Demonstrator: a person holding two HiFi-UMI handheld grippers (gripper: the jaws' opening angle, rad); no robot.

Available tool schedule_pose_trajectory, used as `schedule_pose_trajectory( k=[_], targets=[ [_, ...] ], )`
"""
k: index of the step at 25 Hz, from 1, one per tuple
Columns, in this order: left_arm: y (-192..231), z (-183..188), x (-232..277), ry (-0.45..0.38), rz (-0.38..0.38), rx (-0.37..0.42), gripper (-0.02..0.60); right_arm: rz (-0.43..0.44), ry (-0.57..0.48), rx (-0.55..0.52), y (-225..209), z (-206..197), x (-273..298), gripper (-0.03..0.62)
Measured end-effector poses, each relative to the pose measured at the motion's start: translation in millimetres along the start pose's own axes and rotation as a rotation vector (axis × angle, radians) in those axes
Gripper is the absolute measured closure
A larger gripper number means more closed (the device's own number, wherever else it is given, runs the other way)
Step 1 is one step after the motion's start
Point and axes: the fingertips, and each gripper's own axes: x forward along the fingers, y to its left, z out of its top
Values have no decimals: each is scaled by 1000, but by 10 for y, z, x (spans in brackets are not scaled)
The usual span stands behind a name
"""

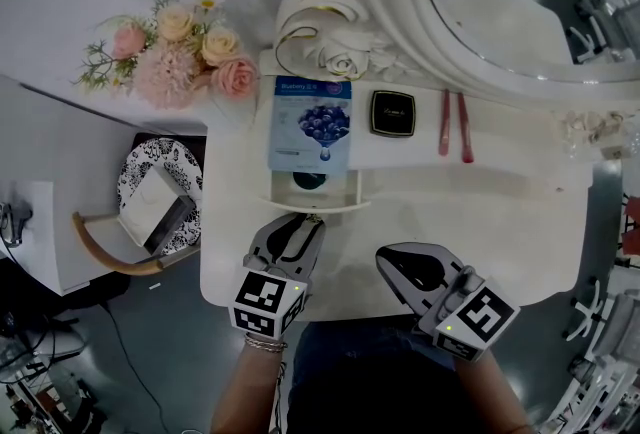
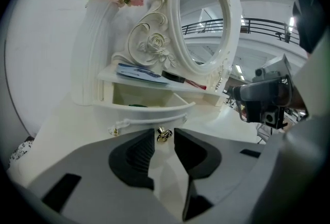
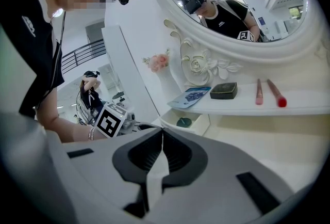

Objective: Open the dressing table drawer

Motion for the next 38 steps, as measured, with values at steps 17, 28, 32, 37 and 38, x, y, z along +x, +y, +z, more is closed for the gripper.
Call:
schedule_pose_trajectory(
  k=[17,28,32,37,38],
  targets=[
    [-125,6,-228,9,-9,58,526,33,-26,-35,70,129,-23,574],
    [-290,358,-278,-53,-23,99,565,20,-69,-83,-38,357,-249,574],
    [-387,493,-279,-78,-27,101,565,-11,-33,-115,-141,316,-368,574],
    [-516,638,-297,-110,-51,78,565,-21,-49,-124,-190,386,-491,574],
    [-540,664,-304,-116,-54,74,565,-22,-53,-125,-199,402,-515,574]
  ],
)
